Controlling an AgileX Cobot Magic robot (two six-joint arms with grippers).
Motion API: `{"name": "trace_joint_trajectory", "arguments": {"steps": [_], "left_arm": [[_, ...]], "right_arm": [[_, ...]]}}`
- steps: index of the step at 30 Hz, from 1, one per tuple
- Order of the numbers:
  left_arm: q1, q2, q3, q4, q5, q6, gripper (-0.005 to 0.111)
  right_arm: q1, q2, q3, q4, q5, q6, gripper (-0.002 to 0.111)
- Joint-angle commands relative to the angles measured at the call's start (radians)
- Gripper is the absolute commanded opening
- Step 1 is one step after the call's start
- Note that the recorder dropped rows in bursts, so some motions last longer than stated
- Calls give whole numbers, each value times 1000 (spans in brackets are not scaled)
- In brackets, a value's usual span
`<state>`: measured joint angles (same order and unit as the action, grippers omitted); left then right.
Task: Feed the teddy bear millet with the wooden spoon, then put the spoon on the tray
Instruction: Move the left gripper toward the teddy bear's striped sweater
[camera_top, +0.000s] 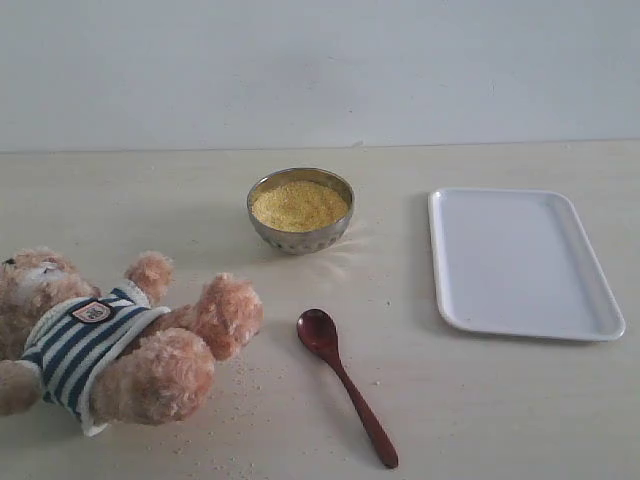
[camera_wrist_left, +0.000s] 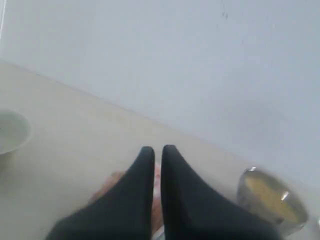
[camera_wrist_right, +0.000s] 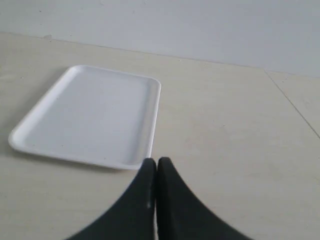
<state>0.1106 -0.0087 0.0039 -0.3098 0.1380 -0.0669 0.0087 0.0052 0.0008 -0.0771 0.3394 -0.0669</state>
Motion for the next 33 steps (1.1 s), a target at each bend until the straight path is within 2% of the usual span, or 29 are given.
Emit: {"name": "trace_joint_trajectory", "arguments": {"steps": [1,7,9,12,14,16,19,22,24,27,30,33], "left_arm": [[-4,9,-4,-180,-103,-22,5],[-4,9,-4,-180,-131,-32,5],[-4,9,-4,-180,-238,-32,5],[-4,9,-4,-180,-506,-50,5],[-4,9,-9,-175,-674,-132,5],[-4,9,-44,-141,-755,-204,5],[-4,73,-135,36,-697,-215,5],[-4,260,-232,304,-494,-276,5],[-4,433,-295,403,-362,-440,5],[-4,651,-367,490,-256,-777,5],[-9,758,-387,591,-246,-995,5],[-61,786,-368,798,-246,-1088,5]], "right_arm": [[2,-5,-1,-6,-9,1,0],[2,-5,-1,-6,-9,1,0],[2,-5,-1,-6,-9,1,0],[2,-5,-1,-6,-9,1,0],[2,-5,-1,-6,-9,1,0],[2,-5,-1,-6,-9,1,0],[2,-5,-1,-6,-9,1,0],[2,-5,-1,-6,-9,1,0],[2,-5,-1,-6,-9,1,0],[2,-5,-1,-6,-9,1,0],[2,-5,-1,-6,-9,1,0],[2,-5,-1,-6,-9,1,0]]}}
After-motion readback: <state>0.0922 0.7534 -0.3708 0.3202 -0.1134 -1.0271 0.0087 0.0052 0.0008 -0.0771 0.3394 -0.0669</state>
